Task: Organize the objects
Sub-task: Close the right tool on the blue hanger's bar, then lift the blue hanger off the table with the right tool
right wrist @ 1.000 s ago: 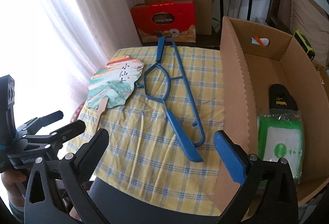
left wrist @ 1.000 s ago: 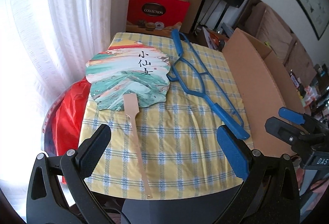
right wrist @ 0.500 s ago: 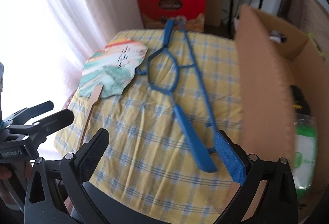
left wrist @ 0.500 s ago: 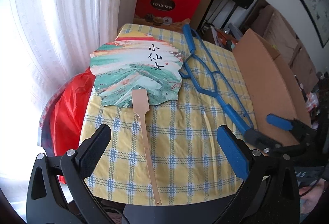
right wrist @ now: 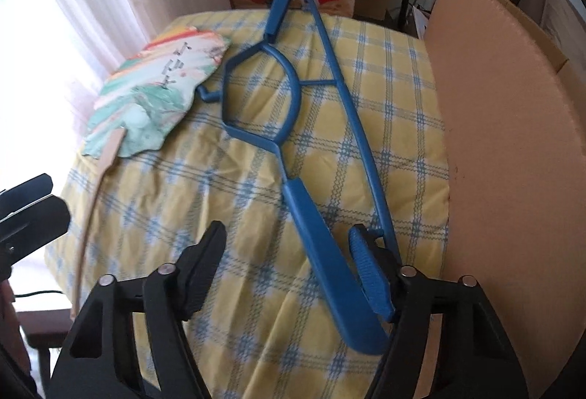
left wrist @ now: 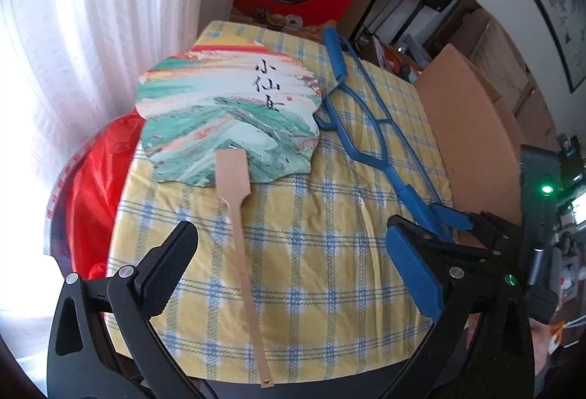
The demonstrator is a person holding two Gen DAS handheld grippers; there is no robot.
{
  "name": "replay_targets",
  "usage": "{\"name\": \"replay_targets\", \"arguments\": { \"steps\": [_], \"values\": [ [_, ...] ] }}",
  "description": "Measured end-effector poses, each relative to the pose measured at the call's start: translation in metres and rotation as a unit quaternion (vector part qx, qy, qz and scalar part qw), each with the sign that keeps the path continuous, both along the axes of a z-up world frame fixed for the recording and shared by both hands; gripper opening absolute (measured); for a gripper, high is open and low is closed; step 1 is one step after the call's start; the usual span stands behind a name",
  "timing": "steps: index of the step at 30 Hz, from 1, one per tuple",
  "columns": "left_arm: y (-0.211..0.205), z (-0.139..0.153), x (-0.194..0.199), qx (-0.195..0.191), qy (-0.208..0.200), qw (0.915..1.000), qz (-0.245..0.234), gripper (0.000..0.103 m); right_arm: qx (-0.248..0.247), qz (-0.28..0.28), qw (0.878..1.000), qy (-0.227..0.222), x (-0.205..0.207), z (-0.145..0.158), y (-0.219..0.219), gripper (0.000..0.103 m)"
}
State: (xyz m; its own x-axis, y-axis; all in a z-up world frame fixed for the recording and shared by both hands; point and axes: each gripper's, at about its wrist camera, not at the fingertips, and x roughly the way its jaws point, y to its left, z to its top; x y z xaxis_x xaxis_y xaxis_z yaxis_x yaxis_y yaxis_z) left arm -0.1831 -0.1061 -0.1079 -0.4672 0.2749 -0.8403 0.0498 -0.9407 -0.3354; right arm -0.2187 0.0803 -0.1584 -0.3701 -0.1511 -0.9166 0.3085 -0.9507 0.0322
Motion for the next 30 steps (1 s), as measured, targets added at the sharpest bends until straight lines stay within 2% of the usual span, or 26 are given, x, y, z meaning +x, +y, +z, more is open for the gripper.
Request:
{"name": "replay_targets", "arguments": {
  "steps": [2, 6, 8, 9, 16, 20, 25, 28, 30],
  "values": [
    [0.003, -0.004, -0.002, 0.01, -0.006, 0.9999, -0.004, 0.103, 0.018, 0.005, 1.0, 0.015, 0.0, 0.0, -0.003, 0.053],
    [0.01, -0.01, -0.004, 0.022, -0.014, 0.9996, -0.01, 0.103, 0.024, 0.013, 0.999, 0.02, 0.001, 0.001, -0.006, 0.04],
    [0.013, -0.013, -0.004, 0.03, -0.017, 0.9993, -0.014, 0.103, 0.024, 0.017, 0.999, 0.02, 0.003, 0.001, -0.008, 0.022],
    [0.014, -0.013, -0.004, 0.036, -0.019, 0.999, -0.015, 0.103, 0.02, 0.021, 0.999, 0.017, 0.005, 0.001, -0.008, 0.02],
    [0.016, -0.018, -0.01, 0.089, -0.029, 0.9956, -0.007, 0.103, -0.048, 0.015, 0.999, -0.019, 0.015, 0.005, -0.006, 0.014],
    [0.021, -0.023, -0.016, 0.131, -0.041, 0.9905, -0.006, 0.102, -0.064, 0.014, 0.997, -0.028, 0.025, 0.007, -0.007, 0.014],
    [0.034, -0.033, -0.022, 0.156, -0.053, 0.9862, -0.016, 0.1, -0.084, 0.007, 0.996, -0.034, 0.044, 0.015, -0.002, 0.014],
    [0.037, -0.04, -0.021, 0.182, -0.06, 0.9814, -0.015, 0.093, -0.089, 0.014, 0.995, -0.031, 0.058, 0.022, -0.002, 0.014],
    [0.037, -0.043, -0.02, 0.192, -0.061, 0.9794, -0.012, 0.085, -0.087, 0.019, 0.995, -0.032, 0.063, 0.023, -0.002, 0.014]
  ]
}}
